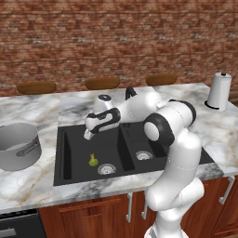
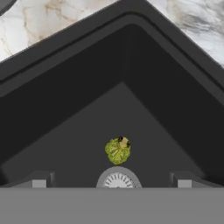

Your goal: Dump the broccoli from the pot into the sink. Then turn on the water and wash the broccoli. Then turn off the water and put the broccoli back in the pot.

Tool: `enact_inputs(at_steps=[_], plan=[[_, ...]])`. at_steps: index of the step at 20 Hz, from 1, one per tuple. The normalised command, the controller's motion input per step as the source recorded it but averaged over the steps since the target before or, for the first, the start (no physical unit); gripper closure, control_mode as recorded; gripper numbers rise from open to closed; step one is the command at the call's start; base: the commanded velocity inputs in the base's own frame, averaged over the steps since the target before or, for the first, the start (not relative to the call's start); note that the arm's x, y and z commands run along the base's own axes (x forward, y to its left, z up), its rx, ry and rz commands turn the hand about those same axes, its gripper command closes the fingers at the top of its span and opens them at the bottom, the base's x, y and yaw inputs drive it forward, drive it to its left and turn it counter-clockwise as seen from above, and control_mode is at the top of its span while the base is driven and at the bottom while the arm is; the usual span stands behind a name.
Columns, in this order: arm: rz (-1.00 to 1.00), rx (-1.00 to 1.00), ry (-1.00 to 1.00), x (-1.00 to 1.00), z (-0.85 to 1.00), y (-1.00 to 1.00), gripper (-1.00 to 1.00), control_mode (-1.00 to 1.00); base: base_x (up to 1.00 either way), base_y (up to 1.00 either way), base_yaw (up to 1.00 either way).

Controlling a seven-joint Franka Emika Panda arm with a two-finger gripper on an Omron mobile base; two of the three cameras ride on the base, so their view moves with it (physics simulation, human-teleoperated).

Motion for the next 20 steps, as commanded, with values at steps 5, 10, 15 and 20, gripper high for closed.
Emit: enact_inputs(at_steps=[5,10,15,20], plan=[[0.0,0.0,0.0,-0.17,-0.24,0.0,-1.0,-1.0,0.0,0.0,0.0],[0.0,0.0,0.0,-0.06,-0.23,0.0,-1.0,-1.0,0.0,0.0,0.0],[0.0,0.0,0.0,-0.01,-0.23,-0.04,-1.0,-1.0,0.0,0.0,0.0],[0.0,0.0,0.0,0.0,-0.22,-0.06,-1.0,-1.0,0.0,0.0,0.0]])
